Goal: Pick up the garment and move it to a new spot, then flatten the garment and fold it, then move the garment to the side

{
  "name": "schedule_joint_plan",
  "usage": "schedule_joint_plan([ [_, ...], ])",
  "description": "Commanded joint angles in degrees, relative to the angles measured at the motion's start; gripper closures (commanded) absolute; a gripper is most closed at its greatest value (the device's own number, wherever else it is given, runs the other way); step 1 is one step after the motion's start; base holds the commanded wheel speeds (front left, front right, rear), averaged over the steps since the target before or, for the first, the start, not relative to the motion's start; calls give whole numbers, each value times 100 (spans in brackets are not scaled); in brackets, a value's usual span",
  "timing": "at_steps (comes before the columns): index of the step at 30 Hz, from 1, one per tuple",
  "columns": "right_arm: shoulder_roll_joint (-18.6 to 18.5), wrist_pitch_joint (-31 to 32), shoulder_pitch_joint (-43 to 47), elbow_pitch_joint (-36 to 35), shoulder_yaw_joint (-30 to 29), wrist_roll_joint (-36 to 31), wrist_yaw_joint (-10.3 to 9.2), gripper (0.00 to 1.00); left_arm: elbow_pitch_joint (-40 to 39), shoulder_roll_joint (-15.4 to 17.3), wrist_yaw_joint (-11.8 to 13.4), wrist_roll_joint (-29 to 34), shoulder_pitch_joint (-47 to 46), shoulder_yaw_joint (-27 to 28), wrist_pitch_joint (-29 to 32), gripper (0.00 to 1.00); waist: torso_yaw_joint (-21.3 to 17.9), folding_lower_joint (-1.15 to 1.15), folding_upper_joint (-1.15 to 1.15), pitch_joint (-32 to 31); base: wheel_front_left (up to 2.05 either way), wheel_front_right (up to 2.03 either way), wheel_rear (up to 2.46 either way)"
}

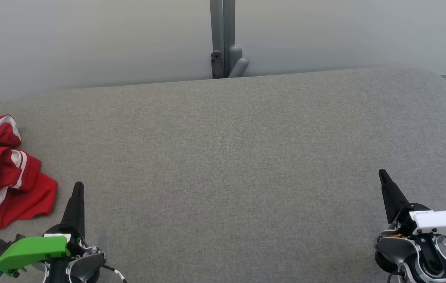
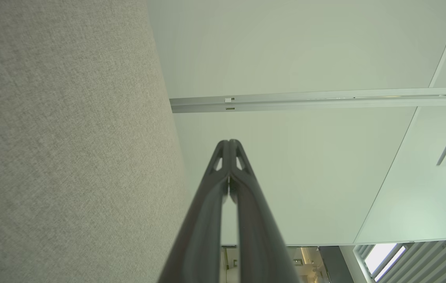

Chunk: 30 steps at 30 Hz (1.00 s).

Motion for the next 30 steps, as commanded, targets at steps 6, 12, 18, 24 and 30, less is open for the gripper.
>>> schedule_joint_plan([
  [6, 43, -2, 85, 148, 21, -6, -1, 0, 169, -35, 2, 1, 111, -22, -10, 0, 0, 0, 0, 1, 0, 0, 0],
  [12, 30, -95, 131, 153, 129, -81, -1, 0, 229, -33, 1, 87, 146, -94, -148, 0, -1, 0, 0, 9, 0, 0, 0],
  [18, -79, -320, 104, 130, 343, -315, -1, 0, 252, -3, 0, 403, 124, -167, -316, 0, -1, 0, 0, 19, 0, 0, 0],
  [24, -132, -460, 74, 133, 411, -694, 0, 0, 284, 6, -1, 863, 110, -193, -445, 0, -2, 0, 0, 28, 0, 0, 0],
  [30, -177, -614, 63, 136, 485, -1412, 0, 0, 305, 9, -2, 1608, 102, -197, -591, 0, -5, 0, 0, 37, 0, 0, 0],
])
